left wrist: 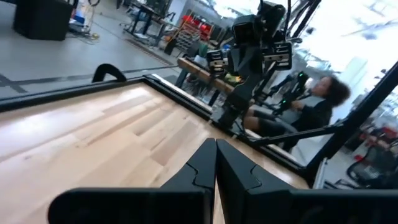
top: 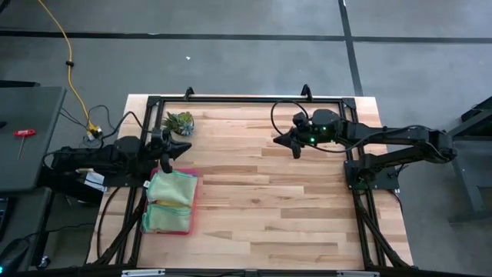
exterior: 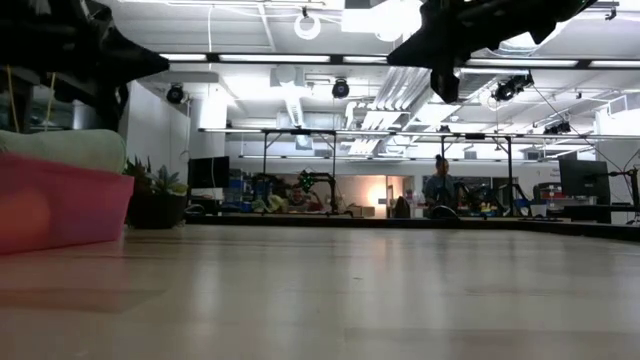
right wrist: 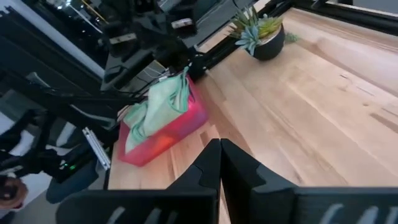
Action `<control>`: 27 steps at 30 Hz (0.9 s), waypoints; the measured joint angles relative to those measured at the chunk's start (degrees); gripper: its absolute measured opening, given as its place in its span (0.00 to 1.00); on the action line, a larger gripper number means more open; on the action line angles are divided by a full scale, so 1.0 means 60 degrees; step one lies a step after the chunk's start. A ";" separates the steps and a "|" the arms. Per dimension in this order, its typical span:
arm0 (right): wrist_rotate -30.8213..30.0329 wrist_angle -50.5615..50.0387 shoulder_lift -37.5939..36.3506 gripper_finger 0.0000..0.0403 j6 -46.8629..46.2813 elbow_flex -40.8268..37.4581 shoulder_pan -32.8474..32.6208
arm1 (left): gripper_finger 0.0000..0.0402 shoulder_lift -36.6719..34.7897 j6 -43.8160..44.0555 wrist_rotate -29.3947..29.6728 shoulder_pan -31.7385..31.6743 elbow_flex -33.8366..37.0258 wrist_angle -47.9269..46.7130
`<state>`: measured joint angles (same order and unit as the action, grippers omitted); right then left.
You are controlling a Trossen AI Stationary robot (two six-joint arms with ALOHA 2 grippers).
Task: Fold microfiber towels
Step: Return to Home Position
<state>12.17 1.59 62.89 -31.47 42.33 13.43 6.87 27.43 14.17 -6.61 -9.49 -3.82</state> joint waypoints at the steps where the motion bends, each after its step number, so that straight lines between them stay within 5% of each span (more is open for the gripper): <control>1: 0.0037 0.0020 -0.0013 0.00 -0.0029 0.0000 0.0000 | 0.00 -0.0160 0.0078 0.0001 0.0056 0.0184 0.0127; 10: 0.0254 -0.0035 -0.0392 0.00 -0.0351 -0.0004 -0.0007 | 0.00 -0.1070 0.0492 -0.0079 0.0131 0.1456 0.1064; 27: 0.0214 -0.1590 -0.1544 0.00 0.0381 -0.0007 -0.0101 | 0.00 -0.0786 0.0362 -0.1802 0.0112 0.1467 0.0824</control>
<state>13.45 -7.95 53.62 -29.18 42.28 12.82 2.15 29.60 3.35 -5.93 -0.69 1.13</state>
